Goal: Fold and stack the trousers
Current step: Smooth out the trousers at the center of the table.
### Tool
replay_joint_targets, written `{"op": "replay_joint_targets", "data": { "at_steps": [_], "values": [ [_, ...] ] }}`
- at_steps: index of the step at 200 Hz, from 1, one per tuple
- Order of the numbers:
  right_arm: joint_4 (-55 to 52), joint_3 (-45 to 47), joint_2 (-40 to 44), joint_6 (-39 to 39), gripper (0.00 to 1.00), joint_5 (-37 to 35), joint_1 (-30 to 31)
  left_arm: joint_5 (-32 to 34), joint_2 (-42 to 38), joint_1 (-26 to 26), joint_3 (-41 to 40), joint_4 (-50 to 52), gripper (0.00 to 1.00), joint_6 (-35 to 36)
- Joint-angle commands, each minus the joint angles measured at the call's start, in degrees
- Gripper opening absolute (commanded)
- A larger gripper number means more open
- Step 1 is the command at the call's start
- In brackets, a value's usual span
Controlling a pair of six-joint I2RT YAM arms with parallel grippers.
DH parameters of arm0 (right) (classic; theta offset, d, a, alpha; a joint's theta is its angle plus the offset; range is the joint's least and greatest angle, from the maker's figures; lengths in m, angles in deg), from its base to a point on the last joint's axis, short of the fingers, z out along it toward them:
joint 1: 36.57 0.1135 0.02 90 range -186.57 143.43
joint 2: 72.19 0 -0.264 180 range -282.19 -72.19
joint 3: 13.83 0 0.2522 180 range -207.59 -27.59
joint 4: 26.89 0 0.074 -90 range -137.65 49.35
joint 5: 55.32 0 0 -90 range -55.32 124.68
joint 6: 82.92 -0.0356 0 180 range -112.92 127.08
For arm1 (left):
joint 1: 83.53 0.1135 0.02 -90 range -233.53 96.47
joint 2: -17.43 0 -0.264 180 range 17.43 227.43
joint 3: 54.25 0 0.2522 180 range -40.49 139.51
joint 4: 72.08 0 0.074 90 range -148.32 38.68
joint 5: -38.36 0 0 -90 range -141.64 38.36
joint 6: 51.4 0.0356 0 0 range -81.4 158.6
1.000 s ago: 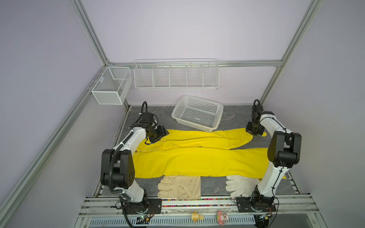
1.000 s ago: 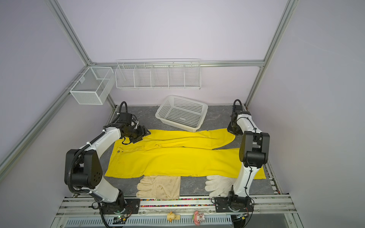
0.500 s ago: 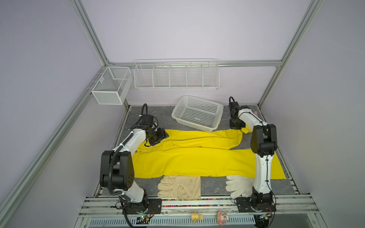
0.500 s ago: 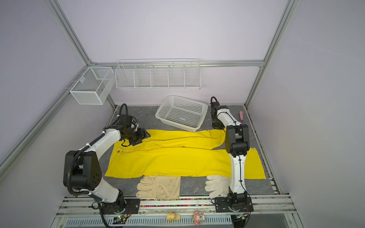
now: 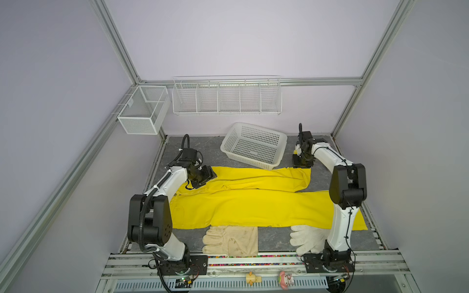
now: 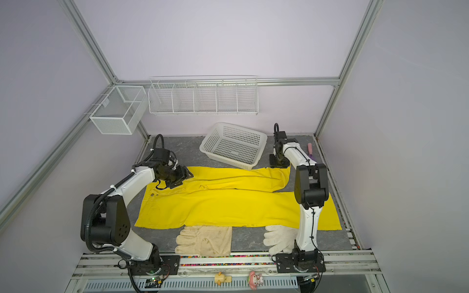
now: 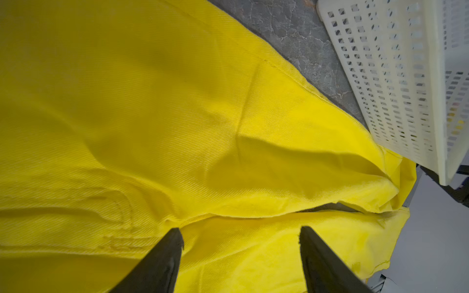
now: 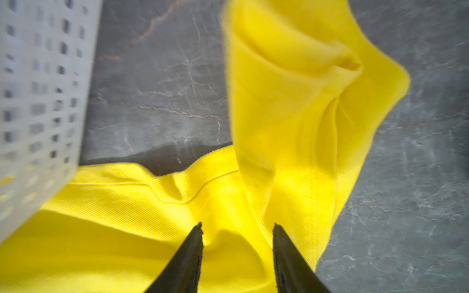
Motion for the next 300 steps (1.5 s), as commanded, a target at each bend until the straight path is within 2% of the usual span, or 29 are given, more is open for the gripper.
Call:
{"op": "replay_joint_targets", "data": {
  "at_steps": [1,31,72,124,153,189,234,268,300],
  "values": [
    [2.3,2.8,5.5,2.4,0.48,5.1,-3.4,0.0,-1.6,0.0,-0.8,0.6,0.73,1.2],
    [4.1,5.1,7.2,2.6,0.47,6.2,-7.3,-0.2,-1.3,-0.1,-0.5,0.6,0.73,1.2],
    [5.4,0.6,0.3,2.6,0.43,8.4,-8.3,-0.1,-1.2,-0.1,0.4,1.5,0.73,1.5],
    [4.7,-6.2,-8.6,3.1,0.41,8.0,-8.5,0.0,-3.1,-0.1,-0.3,2.1,0.73,1.7],
    [4.7,-7.8,-11.2,3.6,0.4,6.0,-8.8,-1.7,-4.0,-0.1,-0.7,1.0,0.74,0.8],
    [5.9,-8.9,-13.8,2.8,0.38,11.9,-9.0,-4.9,-4.9,-0.1,-0.8,-1.2,0.74,-1.0],
    [5.8,-11.0,-15.8,2.1,0.35,14.0,-9.0,-9.2,-7.4,-0.1,-2.2,-4.3,0.75,-3.5],
    [4.9,-11.5,-16.3,3.3,0.26,12.7,-8.9,-9.3,-7.5,-0.1,-2.6,-3.7,0.75,-3.0],
    [4.4,-11.4,-16.7,4.2,0.13,9.9,-9.0,-9.2,-7.2,-0.1,-3.0,-3.5,0.75,-2.8]
  ]
}}
